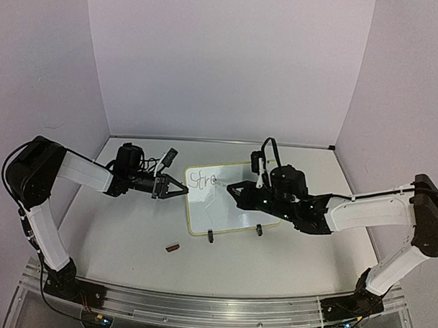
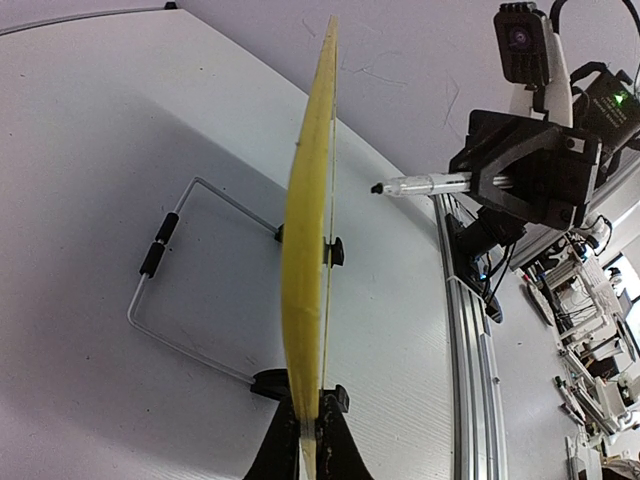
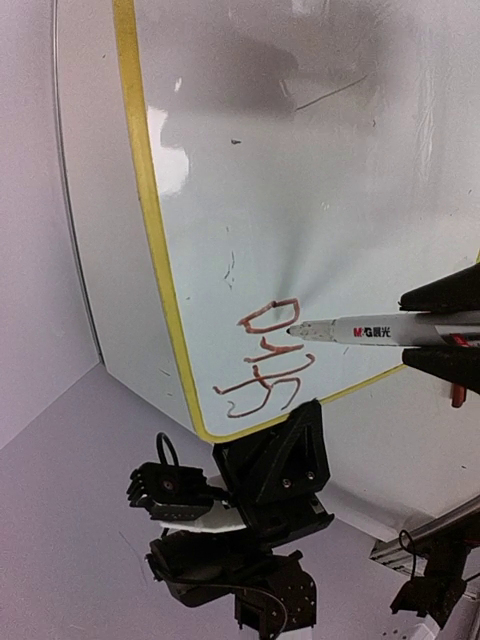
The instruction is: Write a sentence on the whiteboard
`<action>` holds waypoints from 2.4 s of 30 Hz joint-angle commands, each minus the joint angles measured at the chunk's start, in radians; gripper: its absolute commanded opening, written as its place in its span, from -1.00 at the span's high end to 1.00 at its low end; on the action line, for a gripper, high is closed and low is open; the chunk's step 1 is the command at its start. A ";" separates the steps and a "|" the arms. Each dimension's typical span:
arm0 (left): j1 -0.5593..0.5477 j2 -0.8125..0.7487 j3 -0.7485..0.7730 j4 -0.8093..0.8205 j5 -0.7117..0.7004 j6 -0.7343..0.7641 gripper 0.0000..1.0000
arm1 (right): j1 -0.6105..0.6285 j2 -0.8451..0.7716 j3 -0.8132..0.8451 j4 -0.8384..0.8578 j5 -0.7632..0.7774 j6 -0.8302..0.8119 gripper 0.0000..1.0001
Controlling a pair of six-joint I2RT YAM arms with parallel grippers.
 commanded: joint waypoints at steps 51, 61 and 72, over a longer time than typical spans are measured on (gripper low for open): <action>-0.025 -0.029 0.014 -0.078 -0.031 0.061 1.00 | -0.044 -0.033 -0.004 -0.048 0.042 -0.008 1.00; -0.027 -0.029 0.013 -0.079 -0.031 0.061 1.00 | -0.044 -0.035 -0.037 -0.027 0.034 0.020 1.00; -0.028 -0.029 0.013 -0.081 -0.031 0.064 1.00 | -0.044 -0.017 -0.001 0.029 0.091 0.002 1.00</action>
